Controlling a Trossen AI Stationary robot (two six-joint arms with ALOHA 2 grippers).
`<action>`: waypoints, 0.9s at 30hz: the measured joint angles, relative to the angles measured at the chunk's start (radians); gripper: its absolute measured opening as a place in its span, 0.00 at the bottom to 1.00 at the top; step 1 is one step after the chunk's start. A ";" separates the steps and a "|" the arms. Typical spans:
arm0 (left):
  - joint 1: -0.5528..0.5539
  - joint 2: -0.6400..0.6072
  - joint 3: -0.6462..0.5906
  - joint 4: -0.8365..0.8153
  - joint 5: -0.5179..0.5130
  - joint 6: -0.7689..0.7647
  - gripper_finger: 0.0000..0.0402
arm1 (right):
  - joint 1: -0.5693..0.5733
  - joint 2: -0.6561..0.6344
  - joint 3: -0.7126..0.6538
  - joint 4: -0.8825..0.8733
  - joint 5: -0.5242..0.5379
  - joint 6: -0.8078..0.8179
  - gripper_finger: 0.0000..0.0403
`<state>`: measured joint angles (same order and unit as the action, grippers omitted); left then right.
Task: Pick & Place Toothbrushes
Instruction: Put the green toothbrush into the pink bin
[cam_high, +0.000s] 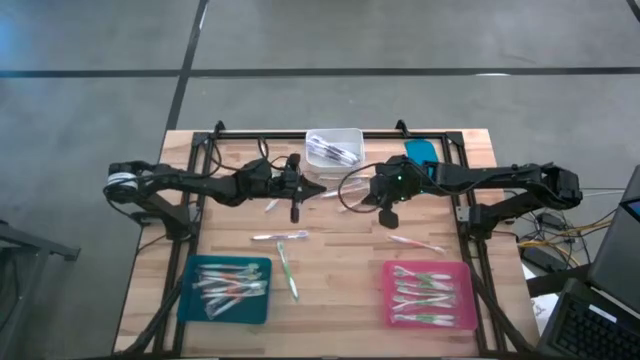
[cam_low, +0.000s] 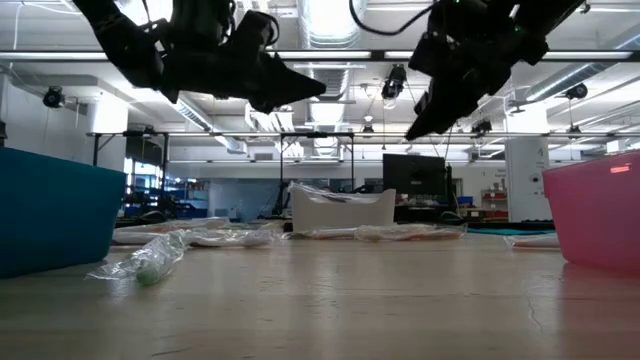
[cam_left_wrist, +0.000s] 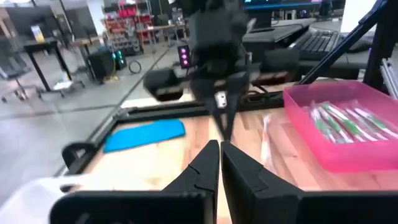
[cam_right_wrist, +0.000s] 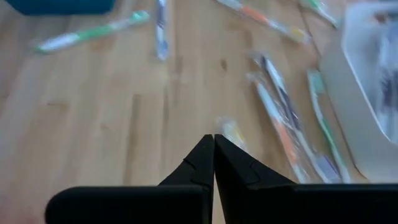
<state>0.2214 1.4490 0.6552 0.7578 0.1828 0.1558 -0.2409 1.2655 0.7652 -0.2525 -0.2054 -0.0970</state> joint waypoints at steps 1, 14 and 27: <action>0.000 0.000 -0.004 0.000 0.000 -0.012 0.06 | 0.014 0.000 0.002 0.015 -0.001 0.012 0.02; -0.071 0.001 0.228 -0.828 0.235 0.175 0.20 | 0.112 0.000 0.014 0.024 0.039 0.020 0.02; -0.195 0.002 0.445 -1.384 -0.025 0.444 0.42 | 0.112 0.000 0.014 0.025 0.059 0.020 0.02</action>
<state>0.0263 1.4506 1.1007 -0.6266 0.1577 0.5997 -0.1287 1.2655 0.7795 -0.2276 -0.1467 -0.0775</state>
